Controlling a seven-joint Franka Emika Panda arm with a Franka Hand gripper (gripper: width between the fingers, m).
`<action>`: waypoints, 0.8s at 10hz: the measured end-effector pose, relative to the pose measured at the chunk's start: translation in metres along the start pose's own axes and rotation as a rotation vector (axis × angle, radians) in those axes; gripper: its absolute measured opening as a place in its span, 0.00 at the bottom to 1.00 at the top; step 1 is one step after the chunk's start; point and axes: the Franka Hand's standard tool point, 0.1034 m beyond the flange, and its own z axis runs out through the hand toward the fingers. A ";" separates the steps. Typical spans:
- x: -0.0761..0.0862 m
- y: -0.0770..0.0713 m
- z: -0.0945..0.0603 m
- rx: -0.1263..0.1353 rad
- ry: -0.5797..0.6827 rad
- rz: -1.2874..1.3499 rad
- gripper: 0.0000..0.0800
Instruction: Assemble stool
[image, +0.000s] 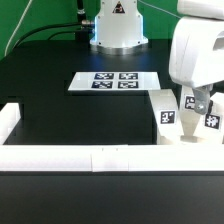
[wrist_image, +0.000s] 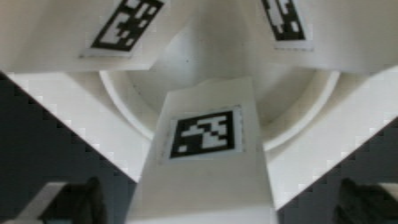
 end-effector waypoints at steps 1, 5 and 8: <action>-0.001 0.000 0.002 0.000 -0.002 0.022 0.81; -0.002 0.002 0.001 -0.002 -0.002 0.222 0.43; -0.005 0.009 0.003 -0.008 -0.004 0.443 0.43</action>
Offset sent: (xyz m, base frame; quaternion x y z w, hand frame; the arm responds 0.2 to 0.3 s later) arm 0.0000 0.0000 0.0000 0.0000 0.0000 0.1938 0.9810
